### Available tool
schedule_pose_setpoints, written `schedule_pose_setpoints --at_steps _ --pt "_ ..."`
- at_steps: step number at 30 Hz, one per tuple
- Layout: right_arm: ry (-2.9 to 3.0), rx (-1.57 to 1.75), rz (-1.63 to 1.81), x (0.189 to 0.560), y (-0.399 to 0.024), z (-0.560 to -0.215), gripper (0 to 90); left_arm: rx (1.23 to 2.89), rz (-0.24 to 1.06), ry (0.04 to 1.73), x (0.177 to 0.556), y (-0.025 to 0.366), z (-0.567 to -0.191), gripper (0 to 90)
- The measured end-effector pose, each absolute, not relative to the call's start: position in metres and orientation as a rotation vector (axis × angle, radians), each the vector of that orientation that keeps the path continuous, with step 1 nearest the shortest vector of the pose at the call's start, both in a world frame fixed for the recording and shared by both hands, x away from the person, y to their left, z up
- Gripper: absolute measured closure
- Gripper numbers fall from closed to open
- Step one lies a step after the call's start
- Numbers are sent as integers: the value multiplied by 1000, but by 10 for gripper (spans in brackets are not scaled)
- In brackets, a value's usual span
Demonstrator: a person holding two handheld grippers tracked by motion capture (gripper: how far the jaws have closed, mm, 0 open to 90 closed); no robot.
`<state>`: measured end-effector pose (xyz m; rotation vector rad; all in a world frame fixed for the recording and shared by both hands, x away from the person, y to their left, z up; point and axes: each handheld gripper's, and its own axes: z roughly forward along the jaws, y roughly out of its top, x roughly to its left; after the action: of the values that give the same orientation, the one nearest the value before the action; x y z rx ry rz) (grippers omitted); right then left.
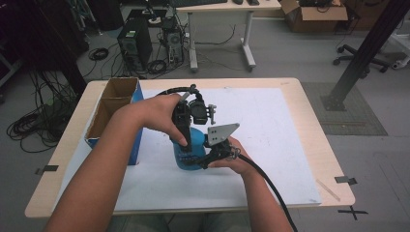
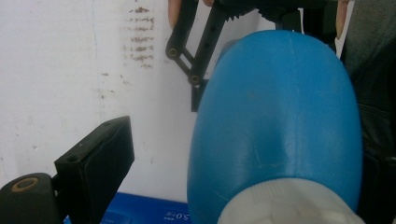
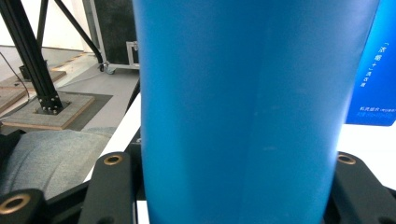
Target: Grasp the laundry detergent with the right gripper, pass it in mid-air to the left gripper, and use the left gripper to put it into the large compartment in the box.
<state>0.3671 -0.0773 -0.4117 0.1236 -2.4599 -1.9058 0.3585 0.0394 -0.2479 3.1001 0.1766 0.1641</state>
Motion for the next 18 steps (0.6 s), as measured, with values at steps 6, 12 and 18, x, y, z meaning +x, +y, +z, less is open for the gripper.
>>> schedule_pose_setpoints --at_steps 6,12,18 --pt "-2462 122 -1909 367 -77 -411 446 3098 152 163 357 39 -246 151" --pt "-2466 117 -1905 367 -77 -411 446 3100 142 149 355 39 -245 202" --pt "-2474 111 -1906 367 -78 -411 446 3104 140 147 354 38 -245 240"
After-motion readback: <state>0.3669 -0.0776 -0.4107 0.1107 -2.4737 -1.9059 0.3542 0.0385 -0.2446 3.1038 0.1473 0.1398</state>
